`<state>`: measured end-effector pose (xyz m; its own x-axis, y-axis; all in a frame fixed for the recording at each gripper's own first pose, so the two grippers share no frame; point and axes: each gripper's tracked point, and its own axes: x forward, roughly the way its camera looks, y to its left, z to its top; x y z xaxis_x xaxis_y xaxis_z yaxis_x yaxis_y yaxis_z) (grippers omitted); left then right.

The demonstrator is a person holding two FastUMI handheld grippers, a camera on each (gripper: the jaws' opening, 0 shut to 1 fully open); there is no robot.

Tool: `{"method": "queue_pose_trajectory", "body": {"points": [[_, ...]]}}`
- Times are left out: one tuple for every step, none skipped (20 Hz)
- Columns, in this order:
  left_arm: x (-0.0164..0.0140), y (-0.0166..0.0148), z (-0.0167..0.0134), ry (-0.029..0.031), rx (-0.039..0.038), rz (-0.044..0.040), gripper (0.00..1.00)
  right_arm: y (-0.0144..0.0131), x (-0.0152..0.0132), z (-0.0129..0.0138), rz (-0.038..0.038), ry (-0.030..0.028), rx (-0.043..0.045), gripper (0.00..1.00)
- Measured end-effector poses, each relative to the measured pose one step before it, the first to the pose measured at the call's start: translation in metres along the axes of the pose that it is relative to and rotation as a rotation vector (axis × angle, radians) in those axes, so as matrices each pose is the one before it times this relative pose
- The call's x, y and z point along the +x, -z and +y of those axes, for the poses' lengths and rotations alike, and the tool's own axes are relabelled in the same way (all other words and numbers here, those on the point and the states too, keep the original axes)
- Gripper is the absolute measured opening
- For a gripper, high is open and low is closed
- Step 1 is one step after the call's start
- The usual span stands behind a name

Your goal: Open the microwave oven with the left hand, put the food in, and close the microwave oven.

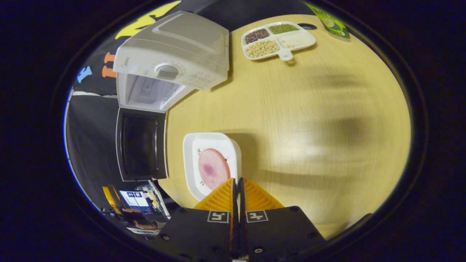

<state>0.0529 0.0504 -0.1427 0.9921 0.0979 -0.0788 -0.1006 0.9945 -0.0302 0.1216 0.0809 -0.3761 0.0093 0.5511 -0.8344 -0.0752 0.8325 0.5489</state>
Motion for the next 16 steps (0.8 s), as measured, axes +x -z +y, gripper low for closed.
{"method": "queue_pose_trajectory", "body": {"points": [[-0.00167,0.00238,0.00389,0.00264,-0.00486,0.00207,0.95,-0.00038,-0.00349,0.00826,-0.01404,0.00427,-0.01302,0.04],[-0.00143,0.00092,0.00367,0.00415,-0.00547,-0.00068,0.95,-0.001,0.00007,0.00915,-0.00615,0.00423,-0.00961,0.0],[-0.00112,0.00047,0.00594,0.00004,-0.00521,-0.00146,0.95,-0.00073,0.0026,0.0094,-0.00436,0.00461,-0.00297,0.04],[-0.00154,0.00007,0.00658,-0.00278,-0.00376,-0.00476,0.95,-0.00027,0.004,0.00952,-0.00069,0.00185,-0.00643,0.0],[-0.00095,0.00111,0.00758,-0.0034,-0.00386,-0.00384,0.95,0.00007,0.00493,0.00955,-0.00162,0.00421,-0.00645,0.0],[-0.00065,0.0032,0.00633,-0.00571,-0.00329,0.0045,0.95,-0.00114,0.00648,0.01056,-0.00333,0.00253,-0.00606,0.04],[-0.00252,0.00095,0.0078,-0.00858,-0.00354,0.00296,0.95,0.00027,0.00746,0.01193,-0.00578,0.00196,-0.00616,0.0],[-0.00056,-0.00073,0.00818,-0.00822,-0.00586,-0.00183,0.95,-0.00038,0.00917,0.01257,-0.00815,0.00081,0.00379,0.04],[-0.00151,0.00101,0.00703,-0.00585,-0.00785,0.00092,0.95,0.00171,0.00919,0.01376,-0.00697,-0.00226,0.01262,0.0],[-0.00127,0.0012,0.00613,-0.00329,-0.00614,0.0033,0.95,0.00221,0.01109,0.01326,-0.009,0.00074,0.02184,0.04],[-0.0017,0.00005,0.00583,-0.00558,-0.00382,-0.00104,0.95,0.00406,0.01137,0.01165,-0.0103,0.0079,0.02075,0.04],[-0.00148,-0.00066,0.00644,-0.00544,-0.00128,-0.0041,0.95,0.00215,0.01183,0.01056,-0.02157,0.01434,0.03137,0.04],[-0.00201,-0.00059,0.00611,-0.00619,0.00058,-0.00578,0.95,0.00221,0.01038,0.01298,-0.01914,0.0011,0.01447,0.04],[-0.00238,-0.00028,0.00612,-0.00732,0.00124,-0.0054,0.95,0.00191,0.00946,0.01476,-0.01921,-0.01814,0.01685,0.04],[-0.00145,0.00188,0.00574,-0.00941,0.0003,-0.00055,0.95,0.00222,0.00898,0.01898,-0.01655,-0.03803,0.02956,0.04],[-0.00054,0.00319,0.006,-0.00978,-0.00098,0.00351,0.95,-0.00092,0.00905,0.01851,-0.02458,-0.04719,0.05068,0.04]]}}
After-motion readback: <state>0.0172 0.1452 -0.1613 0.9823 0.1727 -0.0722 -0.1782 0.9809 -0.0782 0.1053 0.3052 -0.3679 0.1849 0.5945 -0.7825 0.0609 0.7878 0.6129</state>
